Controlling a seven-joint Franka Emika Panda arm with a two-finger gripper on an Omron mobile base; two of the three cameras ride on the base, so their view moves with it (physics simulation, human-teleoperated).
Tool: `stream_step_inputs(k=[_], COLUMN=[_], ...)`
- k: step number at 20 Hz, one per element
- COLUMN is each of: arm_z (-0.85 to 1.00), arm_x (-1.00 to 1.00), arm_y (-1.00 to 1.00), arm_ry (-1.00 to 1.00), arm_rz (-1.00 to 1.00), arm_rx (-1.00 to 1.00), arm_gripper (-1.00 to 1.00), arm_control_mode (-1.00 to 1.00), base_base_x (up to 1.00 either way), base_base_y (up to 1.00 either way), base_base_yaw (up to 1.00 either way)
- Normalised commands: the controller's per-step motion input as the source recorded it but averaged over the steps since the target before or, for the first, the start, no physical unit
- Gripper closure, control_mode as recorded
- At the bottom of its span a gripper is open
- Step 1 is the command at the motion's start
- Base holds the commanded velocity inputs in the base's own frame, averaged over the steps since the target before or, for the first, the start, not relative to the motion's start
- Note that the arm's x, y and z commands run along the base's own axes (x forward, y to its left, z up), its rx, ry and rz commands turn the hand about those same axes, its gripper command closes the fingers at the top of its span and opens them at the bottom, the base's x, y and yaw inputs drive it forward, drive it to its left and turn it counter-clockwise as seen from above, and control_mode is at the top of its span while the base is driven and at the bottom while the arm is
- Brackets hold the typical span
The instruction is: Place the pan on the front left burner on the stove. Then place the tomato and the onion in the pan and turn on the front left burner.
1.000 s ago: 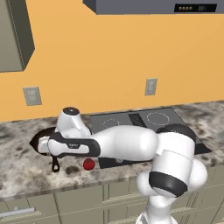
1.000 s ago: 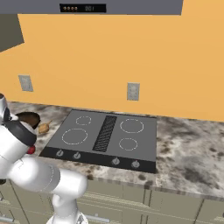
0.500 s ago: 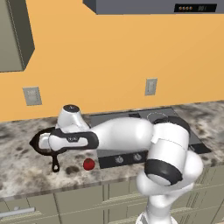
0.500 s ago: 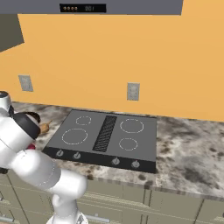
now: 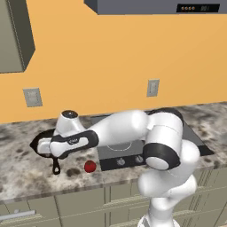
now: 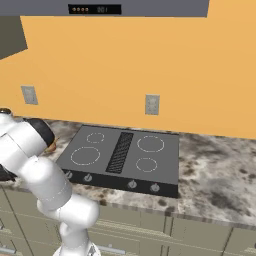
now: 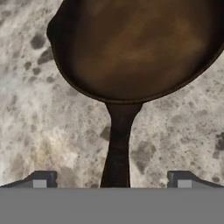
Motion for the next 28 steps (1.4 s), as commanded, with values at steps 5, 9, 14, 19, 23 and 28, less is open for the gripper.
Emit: stream_step_inputs(k=[5,9,14,19,23,28], arm_z=[-0.10,-0.16,-0.13,-0.12,-0.16,-0.17], arm_x=[0.00,0.00,-0.01,-0.01,-0.08,0.00], arm_y=[0.12,0.01,0.00,0.00,0.00,0.00], arm_ry=[0.00,0.00,0.00,0.00,0.00,0.00], arm_rz=[0.00,0.00,0.00,0.00,0.00,0.00], arm_rx=[0.00,0.00,0.00,0.00,0.00,0.00], arm_gripper=[-1.00,-1.00,-1.00,-1.00,-1.00,-1.00], arm_control_mode=[-1.00,-1.00,-1.00,-1.00,-1.00,-1.00], base_base_x=[0.00,0.00,0.00,0.00,0.00,0.00], base_base_y=[0.00,0.00,0.00,0.00,0.00,0.00], base_base_yaw=[0.00,0.00,0.00,0.00,0.00,0.00])
